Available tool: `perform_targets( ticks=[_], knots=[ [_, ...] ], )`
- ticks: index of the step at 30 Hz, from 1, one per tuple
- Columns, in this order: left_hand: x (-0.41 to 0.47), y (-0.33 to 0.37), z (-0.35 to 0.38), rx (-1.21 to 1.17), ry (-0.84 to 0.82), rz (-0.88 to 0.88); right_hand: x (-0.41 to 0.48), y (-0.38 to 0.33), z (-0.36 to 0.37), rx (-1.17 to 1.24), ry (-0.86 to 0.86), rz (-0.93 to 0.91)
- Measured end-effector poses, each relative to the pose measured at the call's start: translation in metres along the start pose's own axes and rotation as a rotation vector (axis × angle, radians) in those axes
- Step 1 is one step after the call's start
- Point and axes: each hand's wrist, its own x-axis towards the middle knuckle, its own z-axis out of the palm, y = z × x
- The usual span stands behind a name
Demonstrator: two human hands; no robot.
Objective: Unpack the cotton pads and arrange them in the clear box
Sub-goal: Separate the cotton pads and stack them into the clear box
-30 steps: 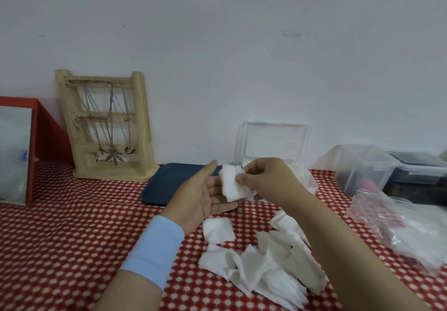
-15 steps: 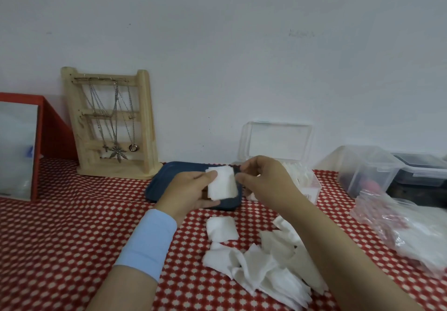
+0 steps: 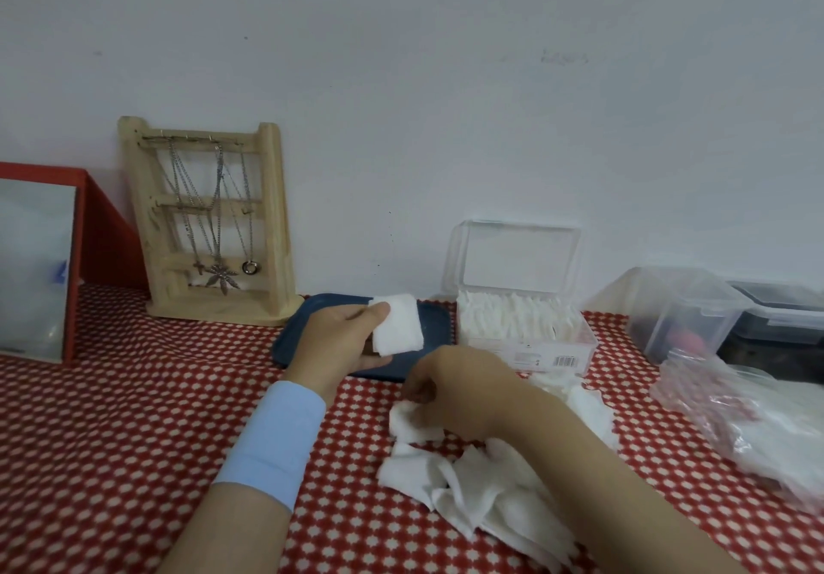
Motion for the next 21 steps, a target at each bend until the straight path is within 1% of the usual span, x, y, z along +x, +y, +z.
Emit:
perform_targets(
  ticks=[3, 7, 9, 12, 16, 21],
  knots=[
    [0.000, -0.001, 0.001, -0.017, -0.012, -0.024, -0.004, 0.012, -0.018, 0.264, 0.094, 0.058],
    [-0.005, -0.003, 0.007, -0.095, -0.067, -0.082, -0.010, 0.023, -0.041, 0.708, 0.302, 0.131],
    [-0.009, -0.003, 0.013, -0.100, -0.132, -0.117, -0.011, 0.025, -0.045, 0.846, 0.331, 0.158],
    [-0.014, -0.003, 0.022, -0.129, -0.227, -0.162, -0.009, 0.026, -0.042, 0.852, 0.345, 0.222],
    [-0.018, 0.000, 0.029, -0.228, -0.213, -0.201, -0.005, 0.027, -0.037, 0.765, 0.377, 0.298],
    [-0.016, 0.000, 0.029, -0.246, -0.241, -0.212, -0.005, 0.029, -0.037, 0.693, 0.372, 0.314]
  ],
)
